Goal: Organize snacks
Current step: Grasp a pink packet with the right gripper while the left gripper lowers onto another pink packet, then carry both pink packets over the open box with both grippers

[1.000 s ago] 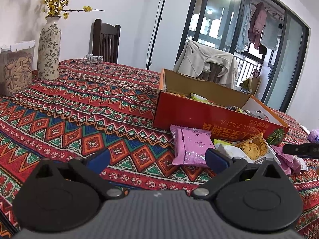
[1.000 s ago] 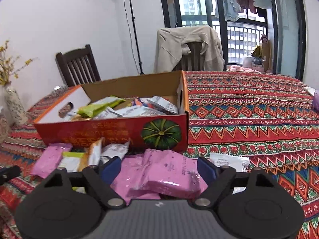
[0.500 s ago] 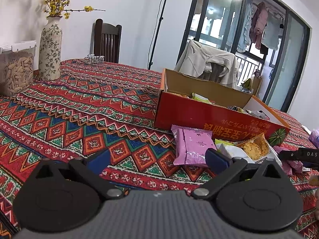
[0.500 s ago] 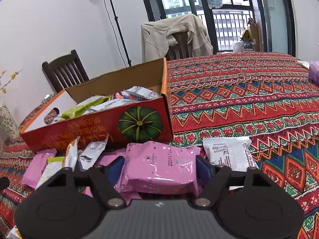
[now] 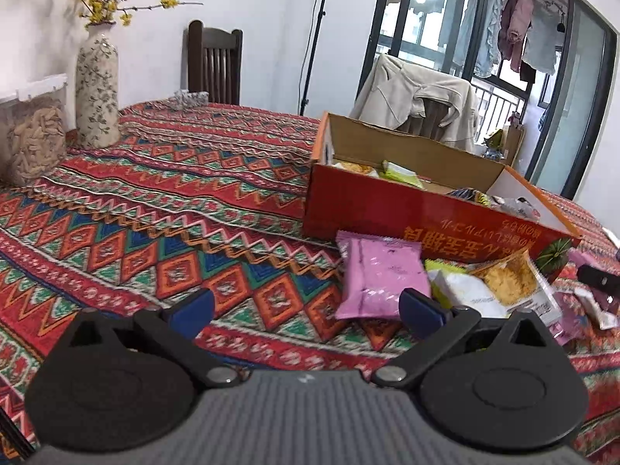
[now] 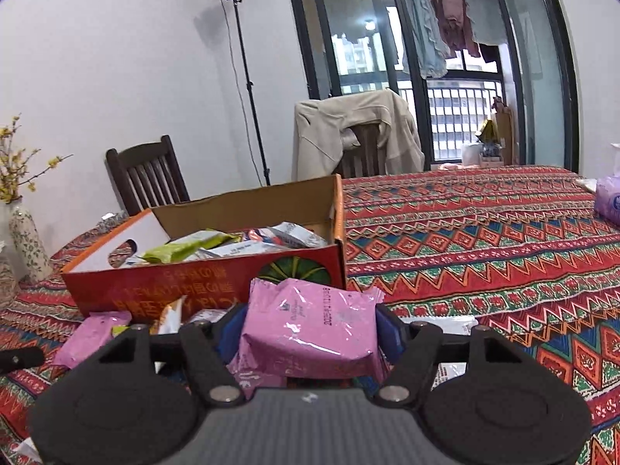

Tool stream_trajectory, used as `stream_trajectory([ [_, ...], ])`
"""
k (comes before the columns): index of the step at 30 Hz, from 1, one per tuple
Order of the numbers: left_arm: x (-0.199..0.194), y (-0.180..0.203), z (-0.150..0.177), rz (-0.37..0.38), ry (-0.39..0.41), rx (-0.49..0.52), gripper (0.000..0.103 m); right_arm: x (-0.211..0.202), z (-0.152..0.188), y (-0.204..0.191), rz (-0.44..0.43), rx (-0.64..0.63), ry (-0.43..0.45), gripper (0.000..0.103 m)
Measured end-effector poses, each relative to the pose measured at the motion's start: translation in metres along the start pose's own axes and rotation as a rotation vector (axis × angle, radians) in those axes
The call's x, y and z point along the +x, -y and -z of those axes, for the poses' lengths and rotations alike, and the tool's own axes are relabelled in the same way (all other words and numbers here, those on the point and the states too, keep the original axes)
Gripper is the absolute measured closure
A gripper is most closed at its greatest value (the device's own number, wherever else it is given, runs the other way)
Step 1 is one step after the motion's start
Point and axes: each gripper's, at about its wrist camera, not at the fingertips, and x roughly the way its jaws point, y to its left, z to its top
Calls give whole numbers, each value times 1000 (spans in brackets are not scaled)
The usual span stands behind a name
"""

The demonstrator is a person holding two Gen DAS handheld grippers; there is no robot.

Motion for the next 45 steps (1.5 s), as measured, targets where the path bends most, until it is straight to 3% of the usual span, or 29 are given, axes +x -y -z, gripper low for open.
stream_trajectory([
  [7, 16, 32, -17, -16, -44, 63, 0, -4, -1, -1, -11, 0, 13, 35],
  [12, 41, 59, -20, -49, -117, 149, 0, -7, -1, 0, -5, 2, 29, 35],
  [22, 67, 64, -14, -86, -163, 125, 1, -5, -2, 0, -12, 9, 29, 35],
  [25, 68, 66, -15, -89, -143, 125, 12, -5, -2, 1, -12, 9, 27, 35],
  [29, 62, 67, -16, -44, -119, 138, 40, -3, -2, 0, -12, 6, 24, 35],
  [35, 52, 59, -13, -26, -99, 107, 40, -2, -1, -1, -10, 3, 36, 35],
  [45, 7, 50, -24, 4, 48, 102, 40, -11, 0, -7, 8, -28, 83, 35],
])
